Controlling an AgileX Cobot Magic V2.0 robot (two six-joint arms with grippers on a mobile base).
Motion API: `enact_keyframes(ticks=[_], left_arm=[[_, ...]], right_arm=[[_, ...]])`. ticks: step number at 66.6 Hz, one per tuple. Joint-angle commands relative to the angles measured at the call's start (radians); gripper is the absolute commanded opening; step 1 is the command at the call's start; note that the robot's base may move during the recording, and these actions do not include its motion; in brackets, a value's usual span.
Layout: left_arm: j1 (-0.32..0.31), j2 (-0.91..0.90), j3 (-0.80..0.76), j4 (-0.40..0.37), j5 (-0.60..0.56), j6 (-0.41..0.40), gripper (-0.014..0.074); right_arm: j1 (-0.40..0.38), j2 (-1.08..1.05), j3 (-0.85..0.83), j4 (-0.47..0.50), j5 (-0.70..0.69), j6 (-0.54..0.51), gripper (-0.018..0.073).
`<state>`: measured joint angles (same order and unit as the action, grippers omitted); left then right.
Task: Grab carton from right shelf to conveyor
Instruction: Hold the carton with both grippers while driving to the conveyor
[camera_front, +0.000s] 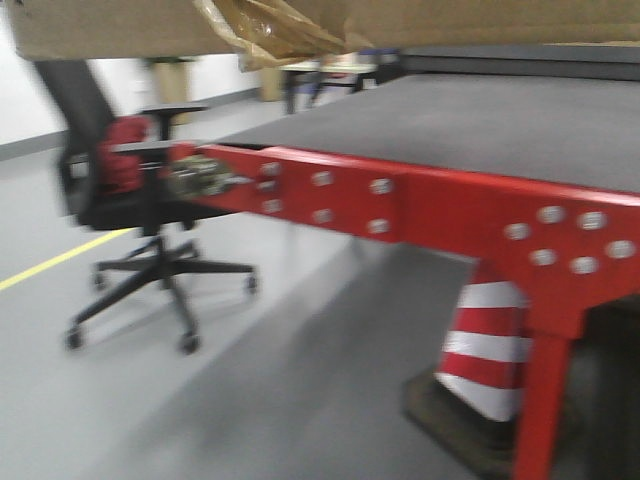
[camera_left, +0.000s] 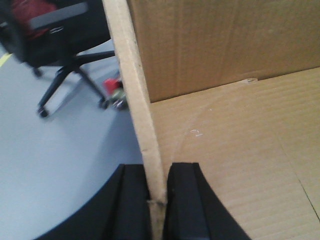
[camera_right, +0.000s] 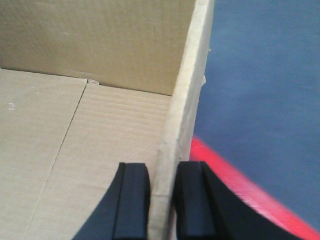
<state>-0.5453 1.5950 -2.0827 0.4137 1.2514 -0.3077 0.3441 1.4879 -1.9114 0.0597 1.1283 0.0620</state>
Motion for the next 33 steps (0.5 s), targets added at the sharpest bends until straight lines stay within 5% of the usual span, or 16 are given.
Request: enact_keyframes(ticks=[1,33], left_arm=[[-0.016,-0.008,-0.003,-0.022,-0.030,0.009,-0.0016],[-0.016,-0.006,-0.003,-0.022,-0.030,0.009,-0.0016]], right_arm=[[0.006,-0.006,-0.001,0.014,-0.067,0.014,-0.0069],[0.006,-0.006,-0.001,0.014,-0.067,0.014,-0.0069]])
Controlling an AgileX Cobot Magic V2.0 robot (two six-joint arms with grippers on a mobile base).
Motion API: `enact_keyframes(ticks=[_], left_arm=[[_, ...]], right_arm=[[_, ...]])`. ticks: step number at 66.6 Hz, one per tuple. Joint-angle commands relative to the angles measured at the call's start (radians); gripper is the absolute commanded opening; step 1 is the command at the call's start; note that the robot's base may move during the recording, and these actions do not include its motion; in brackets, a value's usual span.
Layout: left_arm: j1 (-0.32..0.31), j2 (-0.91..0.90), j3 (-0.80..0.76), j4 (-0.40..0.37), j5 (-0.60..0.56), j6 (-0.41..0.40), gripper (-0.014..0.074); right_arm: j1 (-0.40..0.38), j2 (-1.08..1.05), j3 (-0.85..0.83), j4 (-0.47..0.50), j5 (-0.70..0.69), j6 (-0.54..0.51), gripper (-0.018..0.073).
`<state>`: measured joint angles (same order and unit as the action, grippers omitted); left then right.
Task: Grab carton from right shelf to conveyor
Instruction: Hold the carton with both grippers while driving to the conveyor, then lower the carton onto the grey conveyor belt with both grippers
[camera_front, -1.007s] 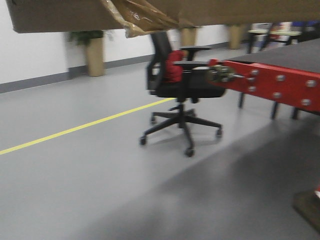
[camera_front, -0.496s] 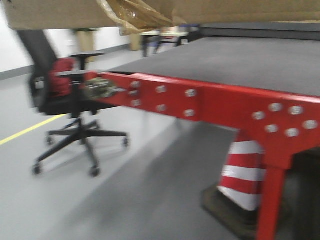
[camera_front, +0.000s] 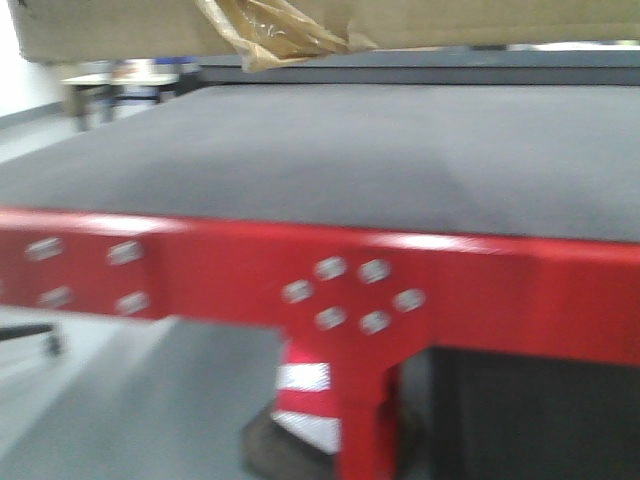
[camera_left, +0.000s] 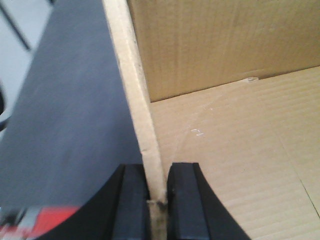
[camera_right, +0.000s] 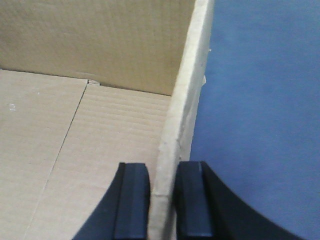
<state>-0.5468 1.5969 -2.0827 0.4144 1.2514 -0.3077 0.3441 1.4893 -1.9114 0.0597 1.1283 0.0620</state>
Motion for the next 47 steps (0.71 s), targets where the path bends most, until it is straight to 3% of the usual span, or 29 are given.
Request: enact_keyframes(ticks=[1,37,47], left_arm=[[-0.014,-0.008,-0.003,-0.023,-0.030,0.009,-0.0016],[-0.007,-0.006,-0.003,-0.023,-0.030,0.009,-0.0016],[-0.007,-0.006,-0.003,0.008,-0.030,0.009,-0.0016]], right_arm=[[0.006,-0.007,-0.001,0.014,-0.067,0.014,-0.0069],[0.006,-0.007,-0.001,0.014,-0.067,0.014,-0.0069],[0.006,-0.007,-0.001,0.014,-0.067,0.014,-0.0069]])
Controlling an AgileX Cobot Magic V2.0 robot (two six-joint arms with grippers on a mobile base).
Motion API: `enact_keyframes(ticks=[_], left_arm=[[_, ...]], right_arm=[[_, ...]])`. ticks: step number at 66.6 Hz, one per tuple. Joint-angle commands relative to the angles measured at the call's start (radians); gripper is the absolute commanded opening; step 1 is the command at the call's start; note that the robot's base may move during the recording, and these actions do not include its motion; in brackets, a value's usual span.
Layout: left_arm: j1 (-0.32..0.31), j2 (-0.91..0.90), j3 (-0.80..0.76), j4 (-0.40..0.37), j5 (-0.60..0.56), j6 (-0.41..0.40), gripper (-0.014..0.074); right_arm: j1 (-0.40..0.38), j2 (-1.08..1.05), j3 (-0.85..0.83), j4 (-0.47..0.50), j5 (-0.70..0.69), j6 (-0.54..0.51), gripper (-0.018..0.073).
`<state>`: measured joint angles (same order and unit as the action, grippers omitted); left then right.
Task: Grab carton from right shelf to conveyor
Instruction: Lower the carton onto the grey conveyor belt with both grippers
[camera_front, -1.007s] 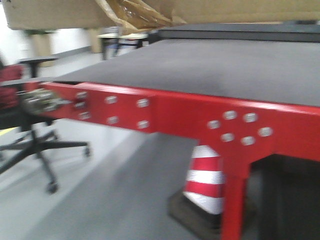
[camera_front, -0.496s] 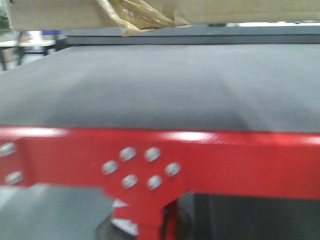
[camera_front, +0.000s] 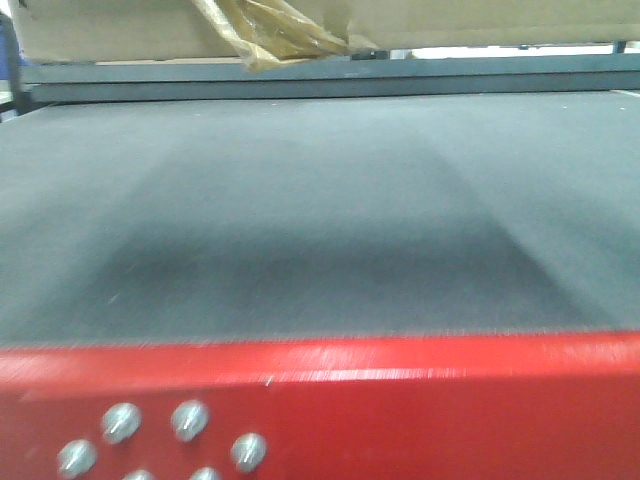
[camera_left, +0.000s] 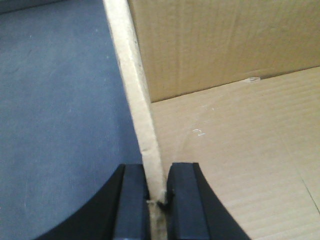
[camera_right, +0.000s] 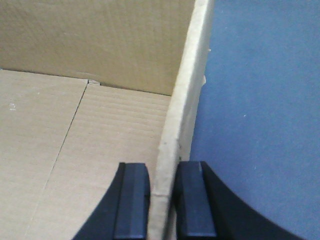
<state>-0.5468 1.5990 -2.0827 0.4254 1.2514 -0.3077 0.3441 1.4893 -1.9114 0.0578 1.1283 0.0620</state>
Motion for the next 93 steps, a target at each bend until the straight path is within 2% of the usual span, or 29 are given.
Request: enact_keyframes(ticks=[1,93], left_arm=[[-0.007,-0.008,-0.003,-0.001,-0.030,0.009,-0.0016],[-0.007,-0.007,-0.003,0.008,-0.030,0.009,-0.0016]], right_arm=[[0.006,-0.007,-0.001,0.016,-0.067,0.014,-0.0069],[0.006,-0.007,-0.001,0.018,-0.074,0.014,-0.0069]])
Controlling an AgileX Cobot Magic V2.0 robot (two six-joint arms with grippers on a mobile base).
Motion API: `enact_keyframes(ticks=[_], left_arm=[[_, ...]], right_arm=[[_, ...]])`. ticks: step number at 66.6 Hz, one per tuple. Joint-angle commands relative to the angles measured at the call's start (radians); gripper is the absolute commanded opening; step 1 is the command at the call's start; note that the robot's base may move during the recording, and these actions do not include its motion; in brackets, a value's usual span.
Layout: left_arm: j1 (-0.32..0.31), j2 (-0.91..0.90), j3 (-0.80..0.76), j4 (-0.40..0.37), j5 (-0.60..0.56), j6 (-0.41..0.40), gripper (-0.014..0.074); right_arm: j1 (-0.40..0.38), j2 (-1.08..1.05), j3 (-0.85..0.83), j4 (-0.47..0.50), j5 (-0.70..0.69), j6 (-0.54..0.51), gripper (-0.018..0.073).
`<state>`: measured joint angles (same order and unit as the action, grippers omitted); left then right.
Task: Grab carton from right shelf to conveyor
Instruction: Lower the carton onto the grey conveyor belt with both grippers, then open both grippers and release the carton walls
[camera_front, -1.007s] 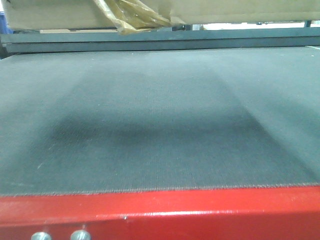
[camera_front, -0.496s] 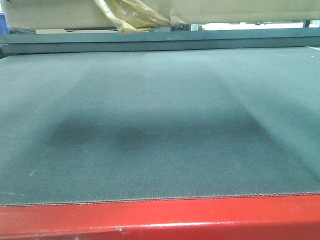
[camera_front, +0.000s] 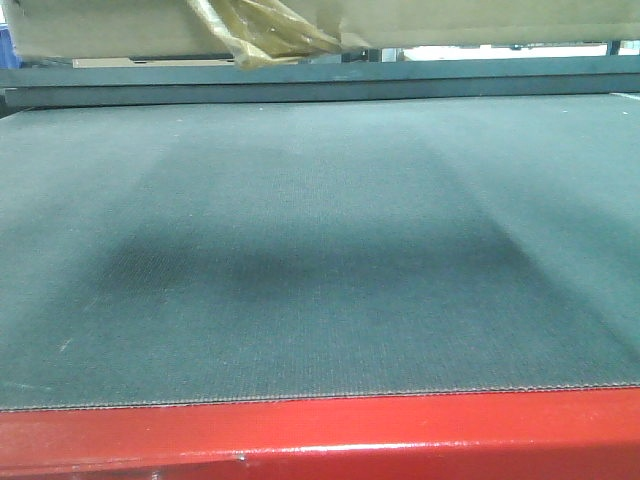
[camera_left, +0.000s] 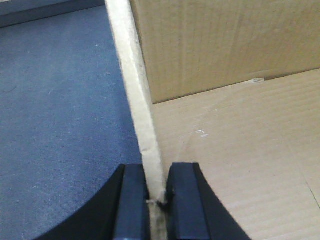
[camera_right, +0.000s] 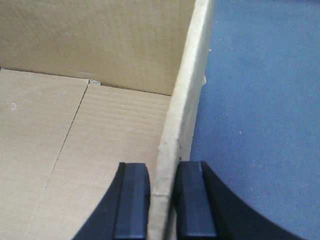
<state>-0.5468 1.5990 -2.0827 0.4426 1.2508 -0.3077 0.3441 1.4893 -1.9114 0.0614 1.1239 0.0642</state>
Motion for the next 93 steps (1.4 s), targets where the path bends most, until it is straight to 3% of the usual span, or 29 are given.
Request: enact_keyframes(ticks=[1,14,24,29,40,55,61,66,69,73,75,79,93], left_arm=[[-0.007,-0.007,-0.003,-0.009,-0.030,0.009,-0.0016],[0.013,-0.001,-0.003,-0.044,-0.030,0.009,-0.0016],[0.139,0.027,0.009,-0.277,-0.030,0.025,-0.0016],[0.208,0.044,0.048,-0.340,-0.051,0.042,-0.0016],[0.256,0.075,0.146,-0.326,-0.141,0.045,-0.0016],[0.256,0.120,0.238,-0.301,-0.266,0.045,-0.0014],[0.256,0.138,0.241,-0.301,-0.272,0.045,0.0053],[0.256,0.142,0.241,-0.301,-0.268,0.045,0.0170],[0.256,0.142,0.241,-0.301,-0.268,0.045,0.0283],[0.256,0.142,0.239,-0.301,-0.268,0.045,0.0433],[0.256,0.142,0.234,-0.301,-0.262,0.045,0.0530],[0.256,0.142,0.228,-0.301,-0.249,0.045,0.0630],[0.256,0.106,0.195,-0.297,-0.162,0.051,0.0489]], right_arm=[[0.006,-0.007,-0.001,0.014,-0.072,0.012,-0.0069],[0.006,-0.007,-0.001,0.025,-0.093,0.012,-0.0069],[0.006,0.033,-0.001,0.029,-0.093,0.012,-0.0069],[0.006,0.075,-0.001,0.029,-0.089,0.012,-0.0069],[0.006,0.180,-0.001,0.029,-0.091,0.012,-0.0069],[0.006,0.312,-0.001,0.018,-0.122,0.012,-0.0062],[0.006,0.331,-0.001,0.009,-0.113,0.012,0.0073],[0.006,0.333,-0.001,0.006,-0.111,0.012,0.0291],[0.006,0.329,-0.004,-0.001,-0.111,0.012,0.0442],[0.006,0.325,-0.012,-0.012,-0.111,0.012,0.0571],[0.006,0.320,-0.017,-0.014,-0.108,0.012,0.0573],[0.006,0.309,-0.023,-0.016,-0.104,0.012,0.0566],[0.006,0.227,-0.023,-0.034,-0.095,0.012,0.0498]])
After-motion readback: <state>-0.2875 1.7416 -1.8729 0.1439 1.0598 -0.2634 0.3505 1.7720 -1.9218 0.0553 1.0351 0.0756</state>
